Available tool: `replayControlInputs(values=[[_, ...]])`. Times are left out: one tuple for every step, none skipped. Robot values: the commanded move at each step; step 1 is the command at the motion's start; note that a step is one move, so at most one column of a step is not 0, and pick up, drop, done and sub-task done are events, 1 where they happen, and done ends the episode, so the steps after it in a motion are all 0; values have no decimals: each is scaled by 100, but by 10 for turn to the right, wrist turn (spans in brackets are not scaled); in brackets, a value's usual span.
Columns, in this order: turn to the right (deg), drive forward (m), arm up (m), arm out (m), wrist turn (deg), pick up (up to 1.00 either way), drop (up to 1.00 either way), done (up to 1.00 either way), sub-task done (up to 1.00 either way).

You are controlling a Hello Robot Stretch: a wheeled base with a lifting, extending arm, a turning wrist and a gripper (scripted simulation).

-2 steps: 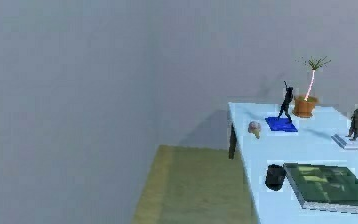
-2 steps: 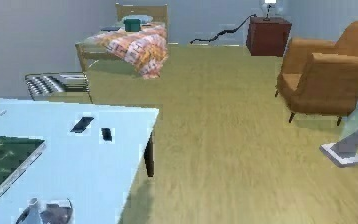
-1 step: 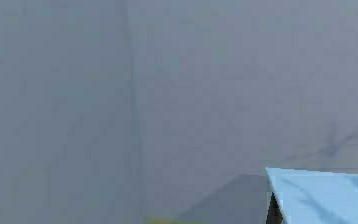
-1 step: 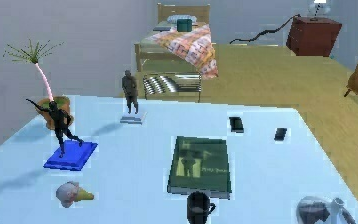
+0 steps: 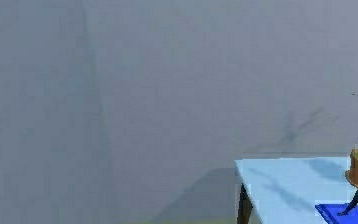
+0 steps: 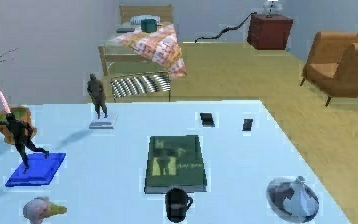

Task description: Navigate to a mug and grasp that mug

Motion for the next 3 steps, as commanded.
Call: replayControlInputs(values=[[0,20,0,0,0,0,0,0,0],[180,0,0,0,0,0,0,0,0],[0,0,50,0,0,0,0,0,0]])
